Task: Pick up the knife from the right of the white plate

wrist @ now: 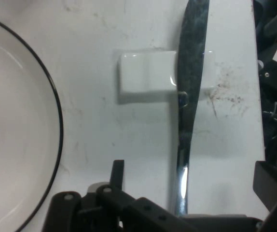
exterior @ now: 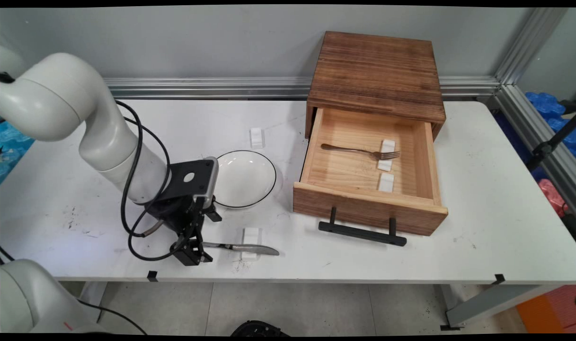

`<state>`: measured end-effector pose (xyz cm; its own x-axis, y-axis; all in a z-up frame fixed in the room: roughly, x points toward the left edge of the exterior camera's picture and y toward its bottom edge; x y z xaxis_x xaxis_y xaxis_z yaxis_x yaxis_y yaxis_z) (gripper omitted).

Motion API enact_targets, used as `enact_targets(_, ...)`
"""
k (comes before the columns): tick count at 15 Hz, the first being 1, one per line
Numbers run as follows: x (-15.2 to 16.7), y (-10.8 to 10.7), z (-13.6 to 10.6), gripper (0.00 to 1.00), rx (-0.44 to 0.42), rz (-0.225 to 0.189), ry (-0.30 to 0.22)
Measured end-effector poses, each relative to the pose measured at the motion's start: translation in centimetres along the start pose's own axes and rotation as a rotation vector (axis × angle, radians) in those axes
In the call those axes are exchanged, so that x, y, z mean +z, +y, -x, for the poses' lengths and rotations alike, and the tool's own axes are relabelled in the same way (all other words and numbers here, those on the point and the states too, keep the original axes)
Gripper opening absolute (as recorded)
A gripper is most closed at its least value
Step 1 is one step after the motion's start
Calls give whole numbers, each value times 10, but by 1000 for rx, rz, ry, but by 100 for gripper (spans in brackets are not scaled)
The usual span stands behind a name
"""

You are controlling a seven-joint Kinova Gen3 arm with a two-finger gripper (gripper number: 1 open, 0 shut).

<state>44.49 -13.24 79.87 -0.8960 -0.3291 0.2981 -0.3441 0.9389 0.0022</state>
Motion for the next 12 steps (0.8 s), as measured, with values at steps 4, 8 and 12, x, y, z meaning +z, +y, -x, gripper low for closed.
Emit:
enact_targets(4,6,0,1,100,26,-13,4)
enact_targets(8,10,1,1,100,42,-19,7)
enact_targets(12,15,1,1,100,53,-22,10)
